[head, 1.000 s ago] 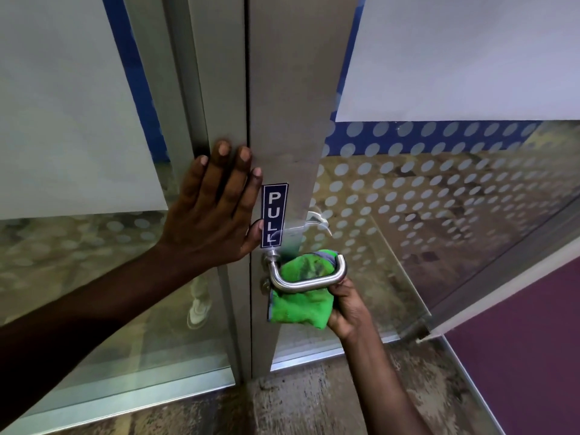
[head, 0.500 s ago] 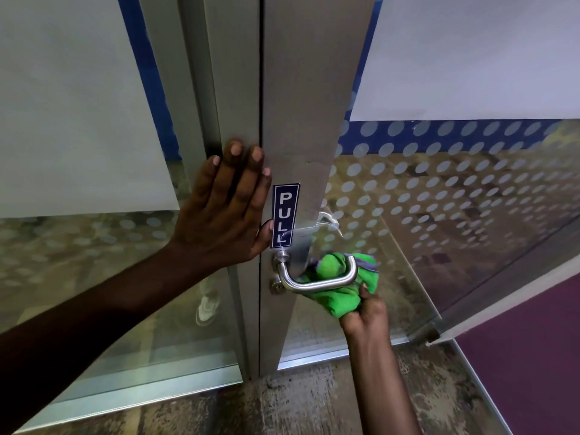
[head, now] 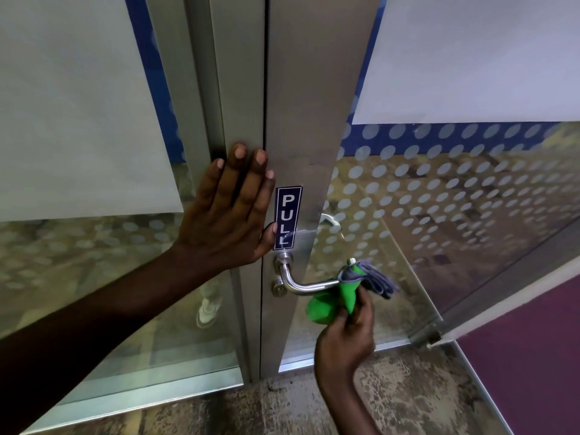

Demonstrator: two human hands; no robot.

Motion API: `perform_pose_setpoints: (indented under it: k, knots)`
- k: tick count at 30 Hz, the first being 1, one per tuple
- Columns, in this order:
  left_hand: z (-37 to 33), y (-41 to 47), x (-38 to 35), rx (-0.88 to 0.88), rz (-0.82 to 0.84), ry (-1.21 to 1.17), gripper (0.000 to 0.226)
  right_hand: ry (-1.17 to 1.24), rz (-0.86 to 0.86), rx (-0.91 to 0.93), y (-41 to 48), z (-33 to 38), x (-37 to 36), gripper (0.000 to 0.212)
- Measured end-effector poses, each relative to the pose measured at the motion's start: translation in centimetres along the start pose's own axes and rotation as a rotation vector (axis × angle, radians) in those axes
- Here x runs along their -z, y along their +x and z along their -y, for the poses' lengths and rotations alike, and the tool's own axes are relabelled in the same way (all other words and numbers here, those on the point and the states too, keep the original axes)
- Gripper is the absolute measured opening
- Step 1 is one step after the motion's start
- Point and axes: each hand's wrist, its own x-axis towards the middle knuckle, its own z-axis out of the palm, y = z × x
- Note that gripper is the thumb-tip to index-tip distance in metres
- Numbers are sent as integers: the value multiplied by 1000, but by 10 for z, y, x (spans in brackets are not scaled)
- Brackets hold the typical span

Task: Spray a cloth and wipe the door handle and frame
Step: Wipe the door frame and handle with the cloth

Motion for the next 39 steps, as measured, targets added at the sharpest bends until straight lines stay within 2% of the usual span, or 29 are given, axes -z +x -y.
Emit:
perform_pose_setpoints:
  k: [4,6,10,13,21,26,35,39]
  knots:
    - [-1,0,0,-1,4,2,74,-258,270,335,-35,2,-3,44]
    - [0,0,1,-1,8,3,73,-300,344,470,-47,-1,-10,42]
    - [-1,0,3,0,17,-4,72,-430,417,598,-60,-1,-26,49]
    - [-1,0,3,7,19,-12,70,-482,459,620,-69,9,-40,52]
    - [2,0,4,8,-17,-30,67,-529,493,539,-61,33,-71,51]
    - [2,0,6,9,-32,-43,65,-178,396,316,-64,33,-46,50]
    - [6,1,16,-4,-65,-236,56,42,232,1,-72,53,-28,50]
    - [8,0,23,-15,-35,-355,53,138,113,-77,-73,62,-23,39]
